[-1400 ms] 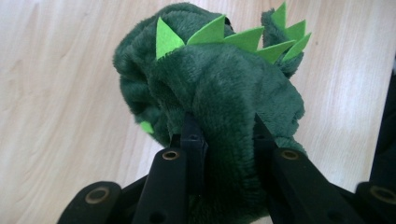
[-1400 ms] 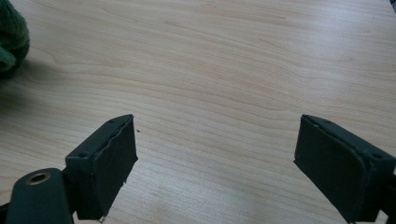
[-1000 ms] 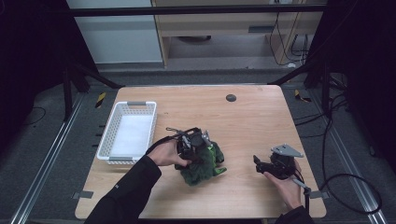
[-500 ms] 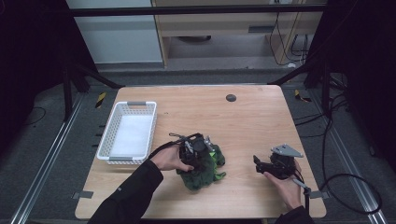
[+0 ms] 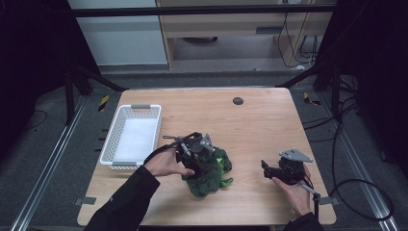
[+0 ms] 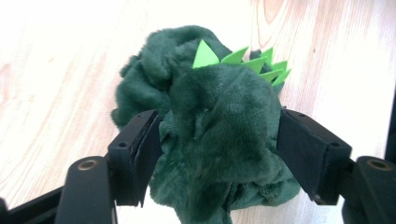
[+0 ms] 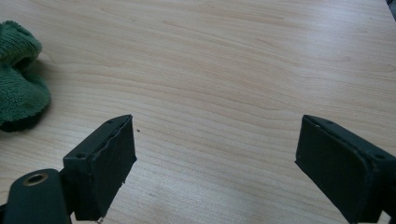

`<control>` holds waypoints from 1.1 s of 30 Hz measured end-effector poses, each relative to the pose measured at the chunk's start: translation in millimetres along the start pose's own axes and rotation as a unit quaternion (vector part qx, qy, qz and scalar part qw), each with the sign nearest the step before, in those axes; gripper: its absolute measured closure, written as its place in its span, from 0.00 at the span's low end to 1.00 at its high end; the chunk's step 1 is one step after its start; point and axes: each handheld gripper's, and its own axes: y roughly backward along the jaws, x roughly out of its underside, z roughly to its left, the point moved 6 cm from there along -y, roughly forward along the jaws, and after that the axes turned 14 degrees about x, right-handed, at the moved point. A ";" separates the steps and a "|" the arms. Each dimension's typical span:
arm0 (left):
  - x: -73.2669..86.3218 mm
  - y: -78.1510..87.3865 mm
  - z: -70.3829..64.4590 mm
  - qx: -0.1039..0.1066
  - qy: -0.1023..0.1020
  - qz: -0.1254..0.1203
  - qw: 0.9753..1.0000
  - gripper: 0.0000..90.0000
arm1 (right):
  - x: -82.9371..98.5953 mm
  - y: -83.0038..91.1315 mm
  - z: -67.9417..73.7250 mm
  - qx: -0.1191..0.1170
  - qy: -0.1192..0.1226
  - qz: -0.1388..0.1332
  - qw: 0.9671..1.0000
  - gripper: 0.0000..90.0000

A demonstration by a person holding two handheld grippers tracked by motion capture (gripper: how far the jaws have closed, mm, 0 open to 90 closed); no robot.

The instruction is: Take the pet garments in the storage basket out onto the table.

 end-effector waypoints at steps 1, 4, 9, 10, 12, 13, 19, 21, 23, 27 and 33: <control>0.8 2.9 -0.1 -0.002 0.002 -0.005 1.000 0.31 | 0.0 0.0 0.0 0.000 0.000 -0.001 1.000 0.13; 5.1 13.3 -1.2 -0.009 0.007 -0.024 1.000 0.30 | 0.0 -0.5 0.0 0.001 0.001 -0.001 1.000 0.13; 13.7 28.0 -3.4 -0.020 0.021 -0.067 0.997 0.30 | 0.0 -0.1 0.0 0.001 0.001 -0.001 1.000 0.13; 16.4 31.2 -3.2 -0.024 0.026 -0.076 0.996 0.30 | 0.0 -0.1 0.2 0.000 0.000 0.000 1.000 0.13; 20.5 34.9 -2.5 -0.033 0.036 -0.088 0.995 0.30 | 0.2 -0.4 0.2 0.001 0.000 -0.001 1.000 0.13; 22.3 36.3 -2.2 -0.036 0.040 -0.094 0.994 0.31 | 0.2 -0.7 0.1 0.002 0.001 -0.001 1.000 0.13; 42.4 47.2 -0.9 -0.071 0.087 -0.161 0.980 0.32 | 0.2 0.0 0.0 0.001 -0.001 0.001 1.000 0.13; 47.3 49.7 -1.2 -0.081 0.092 -0.184 0.975 0.32 | 0.3 0.0 0.1 0.001 -0.001 0.000 1.000 0.13; 56.1 54.1 -1.2 -0.104 0.106 -0.211 0.966 0.33 | 0.2 0.2 0.1 0.002 -0.002 0.000 1.000 0.13; 70.2 61.2 -1.0 -0.131 0.133 -0.250 0.950 0.34 | 0.4 -0.3 -0.5 0.004 -0.002 0.000 1.000 0.13; 93.4 75.7 -2.3 -0.183 0.171 -0.299 0.921 0.36 | 0.4 -0.2 -0.9 0.004 -0.003 -0.001 1.000 0.13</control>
